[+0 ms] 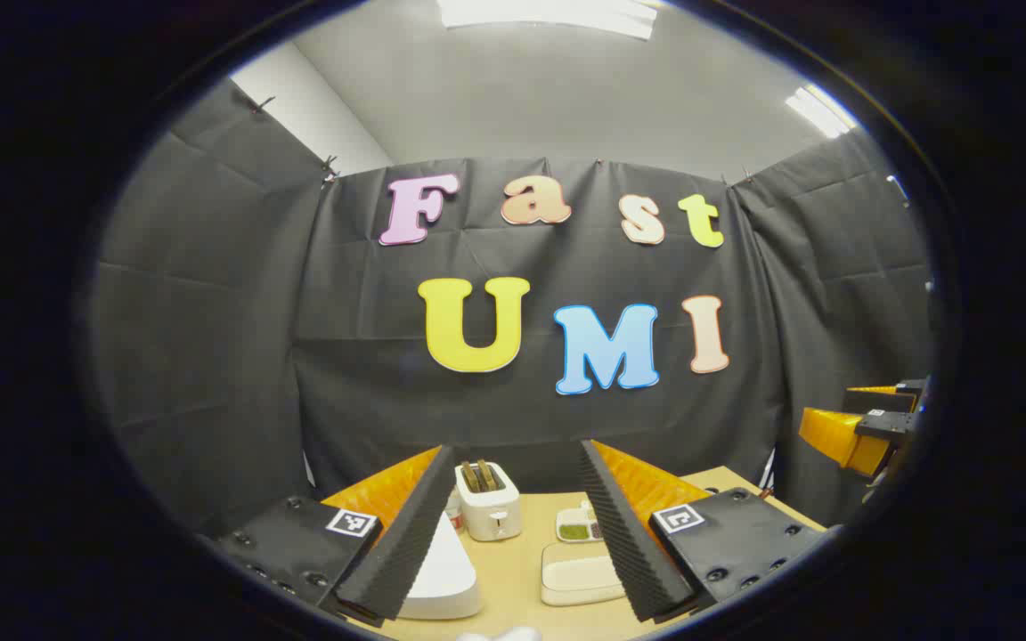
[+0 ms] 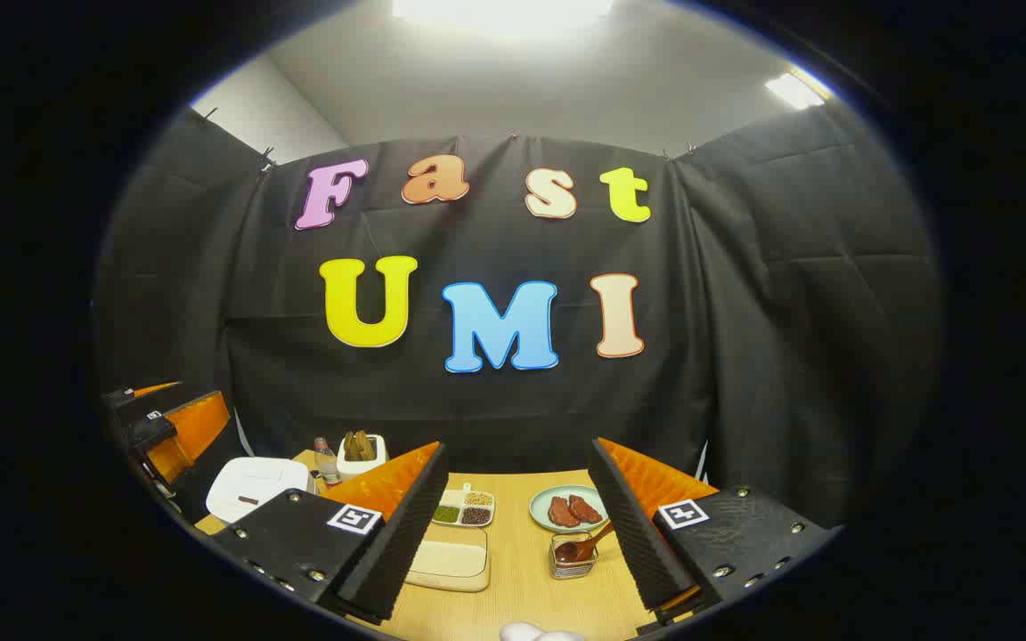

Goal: Close the left gripper, press the button to open the rice cooker; take a wooden spoon from the chopstick holder with the right hand, scoop a spoonful of rice and pour it into the rice cooker, then put the wooden spoon back into the chopstick holder.

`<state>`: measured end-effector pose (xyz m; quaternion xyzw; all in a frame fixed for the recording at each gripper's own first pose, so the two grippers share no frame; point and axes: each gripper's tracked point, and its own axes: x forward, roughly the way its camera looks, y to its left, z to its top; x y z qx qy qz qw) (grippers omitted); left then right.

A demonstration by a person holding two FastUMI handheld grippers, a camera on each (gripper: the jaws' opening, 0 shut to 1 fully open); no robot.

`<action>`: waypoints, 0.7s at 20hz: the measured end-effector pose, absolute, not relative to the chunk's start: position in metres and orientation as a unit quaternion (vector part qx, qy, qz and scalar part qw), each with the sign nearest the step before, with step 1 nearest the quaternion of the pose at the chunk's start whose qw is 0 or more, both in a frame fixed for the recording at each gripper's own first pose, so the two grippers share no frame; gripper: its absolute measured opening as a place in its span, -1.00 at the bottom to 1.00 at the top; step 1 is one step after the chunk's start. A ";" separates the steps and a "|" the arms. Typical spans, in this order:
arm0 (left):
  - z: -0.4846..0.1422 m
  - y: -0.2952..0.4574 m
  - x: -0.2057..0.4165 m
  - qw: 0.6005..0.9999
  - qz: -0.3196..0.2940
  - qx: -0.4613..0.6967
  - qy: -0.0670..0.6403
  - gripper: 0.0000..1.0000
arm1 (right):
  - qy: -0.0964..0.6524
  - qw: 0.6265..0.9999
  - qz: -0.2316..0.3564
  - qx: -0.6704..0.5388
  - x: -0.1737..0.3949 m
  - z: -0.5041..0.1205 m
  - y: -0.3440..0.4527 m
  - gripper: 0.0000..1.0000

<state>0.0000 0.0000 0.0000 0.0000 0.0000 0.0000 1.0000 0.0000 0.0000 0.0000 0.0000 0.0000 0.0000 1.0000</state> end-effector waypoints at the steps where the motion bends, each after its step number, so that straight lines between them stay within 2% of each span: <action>1: -0.001 0.001 0.000 1.000 0.001 0.000 -0.001 0.90 | 0.001 1.000 0.002 0.000 -0.001 -0.001 0.001 0.94; 14: 0.001 0.006 0.000 1.000 0.008 -0.001 0.001 0.90 | 0.004 1.000 0.002 -0.002 -0.003 0.000 0.000 0.94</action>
